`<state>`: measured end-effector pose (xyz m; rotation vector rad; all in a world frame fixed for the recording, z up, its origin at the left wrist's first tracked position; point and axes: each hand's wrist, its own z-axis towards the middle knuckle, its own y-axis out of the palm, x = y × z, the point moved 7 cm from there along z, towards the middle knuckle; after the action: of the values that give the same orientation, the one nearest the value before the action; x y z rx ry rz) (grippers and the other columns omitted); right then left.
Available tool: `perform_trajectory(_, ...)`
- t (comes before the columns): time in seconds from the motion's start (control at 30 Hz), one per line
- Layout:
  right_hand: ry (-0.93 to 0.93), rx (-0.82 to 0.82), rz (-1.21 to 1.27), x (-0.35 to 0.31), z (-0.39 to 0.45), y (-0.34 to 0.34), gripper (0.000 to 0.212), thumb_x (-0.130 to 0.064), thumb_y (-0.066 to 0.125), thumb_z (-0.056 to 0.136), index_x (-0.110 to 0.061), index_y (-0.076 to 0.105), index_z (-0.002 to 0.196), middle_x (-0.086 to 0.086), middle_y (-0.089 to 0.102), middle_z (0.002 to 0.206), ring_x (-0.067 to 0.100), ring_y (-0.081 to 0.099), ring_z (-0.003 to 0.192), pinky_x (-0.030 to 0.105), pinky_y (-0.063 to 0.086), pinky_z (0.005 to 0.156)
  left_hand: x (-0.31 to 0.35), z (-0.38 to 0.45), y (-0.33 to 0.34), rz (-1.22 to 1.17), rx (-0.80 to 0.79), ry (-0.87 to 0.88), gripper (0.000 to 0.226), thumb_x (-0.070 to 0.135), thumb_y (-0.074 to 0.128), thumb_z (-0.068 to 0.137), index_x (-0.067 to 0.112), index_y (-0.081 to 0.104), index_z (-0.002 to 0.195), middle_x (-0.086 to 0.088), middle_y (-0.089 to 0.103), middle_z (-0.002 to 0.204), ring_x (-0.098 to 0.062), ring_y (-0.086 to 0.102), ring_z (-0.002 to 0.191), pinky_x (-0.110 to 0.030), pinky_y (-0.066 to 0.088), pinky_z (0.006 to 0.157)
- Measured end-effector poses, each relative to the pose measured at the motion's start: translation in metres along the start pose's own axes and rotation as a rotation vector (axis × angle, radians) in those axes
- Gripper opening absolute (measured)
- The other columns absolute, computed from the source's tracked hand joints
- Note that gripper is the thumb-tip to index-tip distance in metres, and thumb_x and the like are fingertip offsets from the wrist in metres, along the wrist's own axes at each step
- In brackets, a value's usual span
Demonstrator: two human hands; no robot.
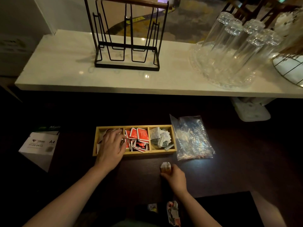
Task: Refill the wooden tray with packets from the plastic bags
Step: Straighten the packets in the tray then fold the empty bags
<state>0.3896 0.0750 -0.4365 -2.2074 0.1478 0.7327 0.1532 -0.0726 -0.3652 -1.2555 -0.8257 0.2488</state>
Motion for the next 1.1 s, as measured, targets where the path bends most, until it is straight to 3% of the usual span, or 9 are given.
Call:
perform_trajectory(0.2, -0.193, -0.275, 0.435, -0.078, -0.024, 0.018, 0.011, -0.016, 0.052, 0.095, -0.014, 0.063, 0.098, -0.002, 0.063, 0.067, 0.006, 0.055, 0.051, 0.020, 0.044, 0.053, 0.047, -0.018, -0.006, -0.325, -0.093, 0.031, 0.042, 0.043, 0.036, 0.092, 0.017, 0.053, 0.120, 0.005, 0.055, 0.120, -0.008, 0.048, 0.115, -0.023, 0.040, 0.096)
perform_trajectory(0.37, -0.364, -0.398, 0.349, -0.125, -0.036, 0.023, 0.026, -0.003, 0.053, 0.091, -0.023, 0.057, 0.107, -0.008, 0.063, 0.078, 0.003, 0.059, 0.067, 0.017, 0.048, 0.061, 0.068, -0.023, 0.007, -0.687, -0.288, -0.210, 0.015, 0.029, 0.056, 0.090, 0.037, 0.051, 0.101, 0.011, 0.066, 0.091, -0.006, 0.067, 0.076, -0.020, 0.052, 0.064)
perform_trajectory(0.5, -0.579, 0.123, -0.131, -0.129, -0.022, -0.032, 0.040, -0.002, 0.057, 0.080, -0.019, 0.056, 0.116, -0.005, 0.056, 0.116, 0.006, 0.051, 0.110, 0.027, 0.046, 0.099, 0.044, -0.015, 0.000, -0.718, -0.169, -0.343, 0.013, 0.027, 0.050, 0.093, 0.021, 0.057, 0.102, 0.005, 0.070, 0.094, -0.007, 0.071, 0.068, -0.028, 0.058, 0.055)
perform_trajectory(0.6, -0.499, 0.430, -0.497, -0.098, 0.005, -0.063, 0.057, -0.021, 0.063, 0.078, -0.012, 0.043, 0.131, 0.015, 0.039, 0.145, 0.032, 0.030, 0.140, 0.057, 0.018, 0.116, 0.025, -0.014, -0.001, -0.666, -0.138, -0.389, 0.011, 0.030, 0.051, 0.092, 0.023, 0.058, 0.098, 0.002, 0.072, 0.093, -0.009, 0.071, 0.069, -0.032, 0.059, 0.057)
perform_trajectory(0.73, -0.276, 0.255, -0.670, -0.053, 0.046, -0.063, 0.077, -0.019, 0.062, 0.081, -0.016, 0.019, 0.145, 0.017, 0.004, 0.160, 0.039, 0.005, 0.146, 0.070, 0.011, 0.108, 0.015, -0.017, 0.000, -0.548, -0.127, -0.381, 0.018, 0.035, 0.053, 0.091, 0.021, 0.063, 0.095, 0.004, 0.070, 0.089, -0.011, 0.067, 0.074, -0.039, 0.060, 0.062)
perform_trajectory(0.8, -0.297, 0.280, -0.602, -0.049, 0.055, -0.070, 0.064, -0.003, 0.058, 0.080, -0.017, 0.027, 0.135, 0.019, 0.017, 0.155, 0.039, 0.033, 0.137, 0.063, 0.033, 0.103, 0.014, -0.017, 0.001, -0.507, -0.128, -0.381, 0.016, 0.036, 0.053, 0.091, 0.023, 0.062, 0.091, 0.005, 0.069, 0.087, -0.011, 0.066, 0.076, -0.042, 0.059, 0.066)
perform_trajectory(0.87, -0.342, 0.343, -0.474, -0.051, 0.059, -0.083, 0.051, 0.007, 0.056, 0.078, -0.016, 0.033, 0.118, 0.018, 0.042, 0.136, 0.033, 0.060, 0.099, 0.044, 0.052, 0.072, 0.016, -0.017, 0.002, -0.512, -0.143, -0.376, 0.008, 0.034, 0.053, 0.092, 0.028, 0.058, 0.090, 0.007, 0.068, 0.088, -0.009, 0.066, 0.077, -0.039, 0.059, 0.068)
perform_trajectory(0.97, -0.332, 0.392, -0.487, -0.048, 0.071, -0.102, 0.046, 0.012, 0.056, 0.073, -0.015, 0.041, 0.108, 0.012, 0.049, 0.120, 0.024, 0.048, 0.065, 0.031, 0.037, 0.048, 0.020, -0.019, 0.002, -0.539, -0.173, -0.360, 0.004, 0.031, 0.052, 0.093, 0.034, 0.054, 0.094, 0.012, 0.067, 0.087, -0.005, 0.067, 0.072, -0.030, 0.057, 0.064)
perform_trajectory(1.1, -0.274, 0.460, -0.535, -0.048, 0.081, -0.122, 0.044, 0.011, 0.057, 0.074, -0.012, 0.045, 0.110, 0.012, 0.047, 0.129, 0.034, 0.061, 0.067, 0.032, 0.041, 0.048, 0.023, -0.021, 0.001, -0.570, -0.190, -0.361, 0.008, 0.029, 0.052, 0.093, 0.037, 0.052, 0.095, 0.017, 0.064, 0.082, -0.005, 0.067, 0.069, -0.027, 0.056, 0.060)
